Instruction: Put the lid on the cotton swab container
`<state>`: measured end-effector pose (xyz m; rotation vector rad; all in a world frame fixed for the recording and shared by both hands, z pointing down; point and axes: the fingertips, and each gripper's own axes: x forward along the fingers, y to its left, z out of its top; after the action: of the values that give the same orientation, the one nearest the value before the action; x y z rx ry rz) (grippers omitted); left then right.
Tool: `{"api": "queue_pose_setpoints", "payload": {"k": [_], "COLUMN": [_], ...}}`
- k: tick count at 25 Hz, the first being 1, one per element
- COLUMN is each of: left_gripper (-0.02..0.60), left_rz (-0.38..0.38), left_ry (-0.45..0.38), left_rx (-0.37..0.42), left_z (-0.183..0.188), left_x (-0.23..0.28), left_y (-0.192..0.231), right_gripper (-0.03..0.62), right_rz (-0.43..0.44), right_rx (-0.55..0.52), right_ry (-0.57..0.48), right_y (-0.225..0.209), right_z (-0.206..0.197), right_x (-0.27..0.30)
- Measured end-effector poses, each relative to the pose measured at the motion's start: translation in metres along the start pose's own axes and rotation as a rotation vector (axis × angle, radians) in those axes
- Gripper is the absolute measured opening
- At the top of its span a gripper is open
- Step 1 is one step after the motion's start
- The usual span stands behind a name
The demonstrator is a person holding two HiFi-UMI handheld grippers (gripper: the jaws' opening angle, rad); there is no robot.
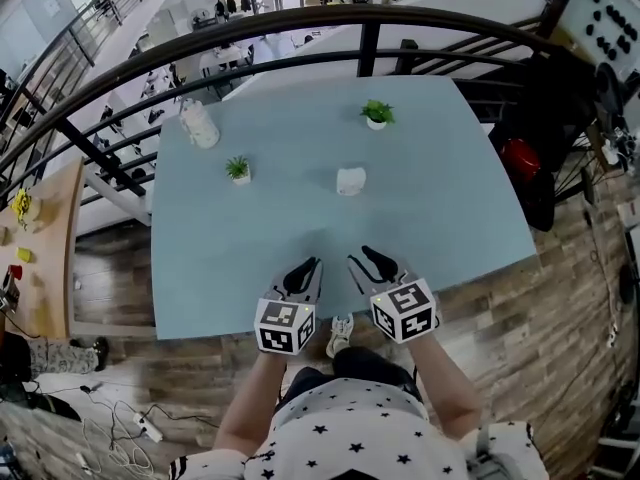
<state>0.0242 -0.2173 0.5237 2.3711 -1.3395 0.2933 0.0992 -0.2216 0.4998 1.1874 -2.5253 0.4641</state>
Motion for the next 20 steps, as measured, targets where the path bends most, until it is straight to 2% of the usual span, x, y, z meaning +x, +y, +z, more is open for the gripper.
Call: {"api": "queue_pose_setpoints", "payload": {"k": [12,20], "left_gripper": [0.021,0.018], "left_rz": [0.009,0.005], "left_ry": [-0.022,-0.031], "left_rx": [-0.026,-0.023], "left_z": [-0.04,-0.061], "left_x": [-0.106,-0.16], "left_y": [-0.038,-0.062], "right_gripper": [0.035,0.008], "right_rz": [-0.005,-0.017], "right_rx": [-0.015,-0.017], "right_ry": [-0.046,-0.076], "right_y": [0.079,0.115], "right_z": [-0.034,-0.05], "right_x": [-0.071,-0.114]}}
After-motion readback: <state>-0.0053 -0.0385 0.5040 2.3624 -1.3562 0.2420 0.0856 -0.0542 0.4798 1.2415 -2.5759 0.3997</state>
